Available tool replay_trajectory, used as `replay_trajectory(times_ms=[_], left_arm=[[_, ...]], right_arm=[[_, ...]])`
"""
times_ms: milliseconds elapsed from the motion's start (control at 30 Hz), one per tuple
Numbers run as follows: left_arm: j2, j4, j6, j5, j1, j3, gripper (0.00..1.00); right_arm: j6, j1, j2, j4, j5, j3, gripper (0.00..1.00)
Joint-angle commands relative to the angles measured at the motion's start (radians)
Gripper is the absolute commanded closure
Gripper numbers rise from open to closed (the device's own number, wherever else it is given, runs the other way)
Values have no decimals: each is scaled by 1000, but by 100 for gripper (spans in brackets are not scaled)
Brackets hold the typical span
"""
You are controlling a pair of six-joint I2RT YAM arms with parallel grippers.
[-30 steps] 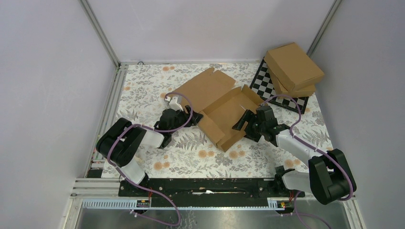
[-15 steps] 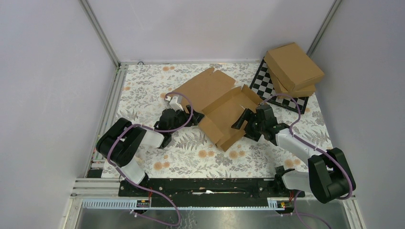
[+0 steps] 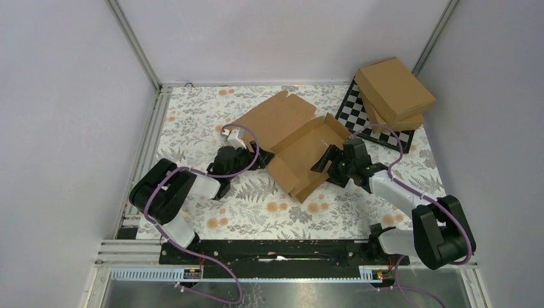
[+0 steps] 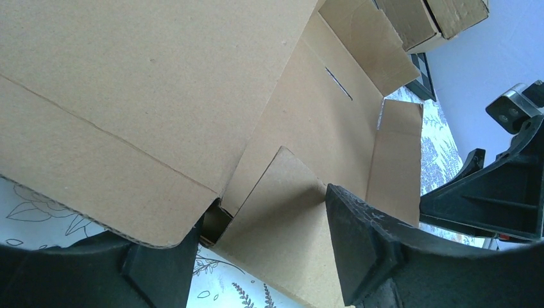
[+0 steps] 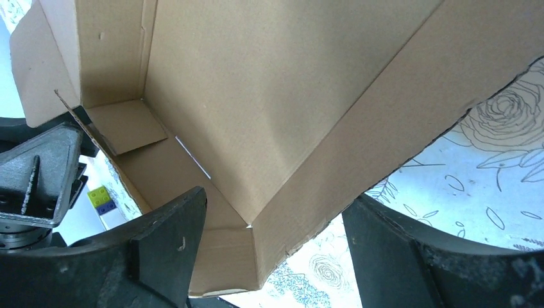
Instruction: Fold the paper box
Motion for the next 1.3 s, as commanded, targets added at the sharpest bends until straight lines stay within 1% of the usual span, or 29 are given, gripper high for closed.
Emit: replay_trajectory(times_ms=[0,100,200,267,333,433,500,633,733,967,1267], left_arm=[[1,84,-6,55,-6,30,32],[1,73,-6,48,-6,34,34],[1,48,-1,37,-6,42,37],[0,40,1,34,-6,45,37],[2,30,4,31,-6,48,37],[2,26,6,30,-6,50,38],[3,22,8,30,-6,53,38],[4,13,14,30,-6,55,38],[4,4,18,30,-6,59,38],[6,-9,27,29,-6,64,40],[8,-15,32,30,-6,69,40]], right_arm=[[5,1,25,45,-75,72,17],[-39,3,53,45,-136,87,11],[-109,3,66,84,-209,70,10],[-160,4,61,136,-278,33,13],[-206,8,56,231,-395,-26,17],[-278,30,56,269,-453,-61,18],[-329,50,50,274,-450,-73,16],[-394,80,16,323,-413,-113,7],[-428,88,-29,374,-377,-155,3],[-404,95,-137,538,-344,-264,1],[-337,97,-140,726,-411,-338,0]])
